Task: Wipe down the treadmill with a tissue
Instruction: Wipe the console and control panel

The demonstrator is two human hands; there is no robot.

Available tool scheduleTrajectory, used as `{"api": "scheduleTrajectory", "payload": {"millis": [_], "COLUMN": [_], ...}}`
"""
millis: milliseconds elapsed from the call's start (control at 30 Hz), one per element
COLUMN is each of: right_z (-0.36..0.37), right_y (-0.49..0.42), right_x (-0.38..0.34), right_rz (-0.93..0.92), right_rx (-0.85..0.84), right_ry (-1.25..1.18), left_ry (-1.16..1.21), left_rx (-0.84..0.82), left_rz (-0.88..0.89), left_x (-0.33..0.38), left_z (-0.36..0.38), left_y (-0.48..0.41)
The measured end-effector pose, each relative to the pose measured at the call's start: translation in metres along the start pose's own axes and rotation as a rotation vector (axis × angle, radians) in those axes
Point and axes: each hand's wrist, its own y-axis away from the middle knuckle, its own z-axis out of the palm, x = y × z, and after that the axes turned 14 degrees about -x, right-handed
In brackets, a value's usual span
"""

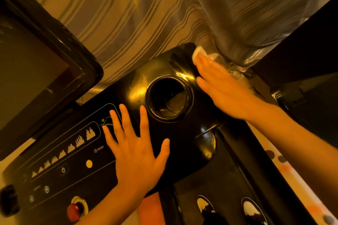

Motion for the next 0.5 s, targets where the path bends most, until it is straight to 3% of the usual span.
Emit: {"api": "scheduleTrajectory", "payload": {"millis": [133, 367, 500], "right_z": [-0.032, 0.031, -0.005], "right_y": [-0.072, 0.057, 0.005], "right_x": [-0.008, -0.002, -0.016], "right_rz": [-0.066, -0.096, -0.164], "right_rx": [-0.009, 0.039, -0.077], "right_ry": [0.141, 0.183, 0.173], "left_ry": [-0.013, -0.005, -0.002], "left_rx": [-0.007, 0.004, 0.000], "left_rz": [0.000, 0.007, 0.011], "left_x": [0.000, 0.000, 0.000], "left_z": [-0.001, 0.002, 0.002], "left_y": [0.000, -0.001, -0.001]}}
